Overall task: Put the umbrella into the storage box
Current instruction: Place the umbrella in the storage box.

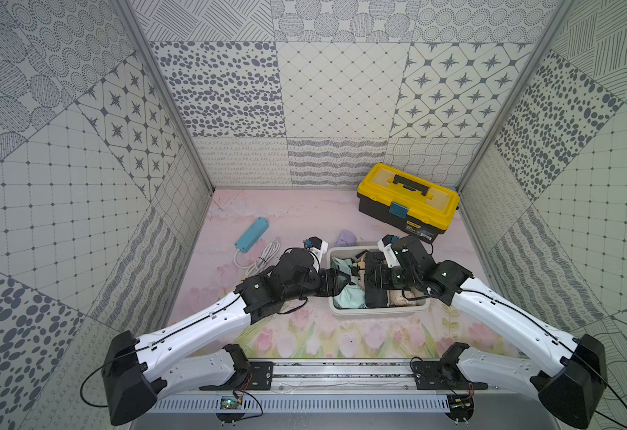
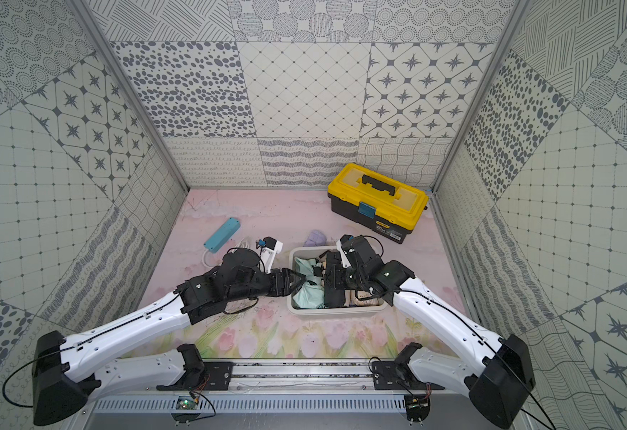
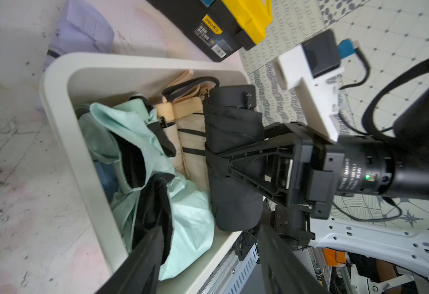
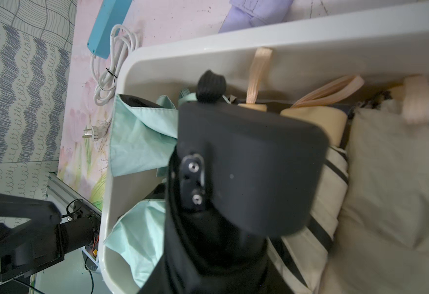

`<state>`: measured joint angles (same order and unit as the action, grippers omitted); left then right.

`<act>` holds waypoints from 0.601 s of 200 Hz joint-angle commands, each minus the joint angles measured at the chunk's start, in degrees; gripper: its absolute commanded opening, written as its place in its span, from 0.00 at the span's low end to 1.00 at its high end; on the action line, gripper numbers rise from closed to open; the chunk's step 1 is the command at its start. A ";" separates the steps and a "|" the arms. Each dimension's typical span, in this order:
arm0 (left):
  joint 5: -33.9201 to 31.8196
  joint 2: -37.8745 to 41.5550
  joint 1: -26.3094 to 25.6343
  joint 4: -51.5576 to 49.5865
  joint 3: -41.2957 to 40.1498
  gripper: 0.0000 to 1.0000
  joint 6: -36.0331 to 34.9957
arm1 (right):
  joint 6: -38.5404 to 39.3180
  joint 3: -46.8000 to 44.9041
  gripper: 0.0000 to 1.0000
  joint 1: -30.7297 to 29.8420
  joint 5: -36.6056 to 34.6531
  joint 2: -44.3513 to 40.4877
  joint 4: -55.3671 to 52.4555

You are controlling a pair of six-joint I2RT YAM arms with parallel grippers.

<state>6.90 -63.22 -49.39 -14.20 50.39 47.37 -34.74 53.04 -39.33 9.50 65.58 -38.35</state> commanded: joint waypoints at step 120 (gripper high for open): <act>-8.37 -15.19 1.12 -19.73 9.99 0.57 5.31 | 5.03 -0.36 0.70 1.07 -20.98 -13.80 0.80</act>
<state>0.38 -75.26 -49.04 -31.51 59.13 52.36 -30.83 53.30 -38.74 -2.00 58.81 -37.93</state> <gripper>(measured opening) 0.614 0.701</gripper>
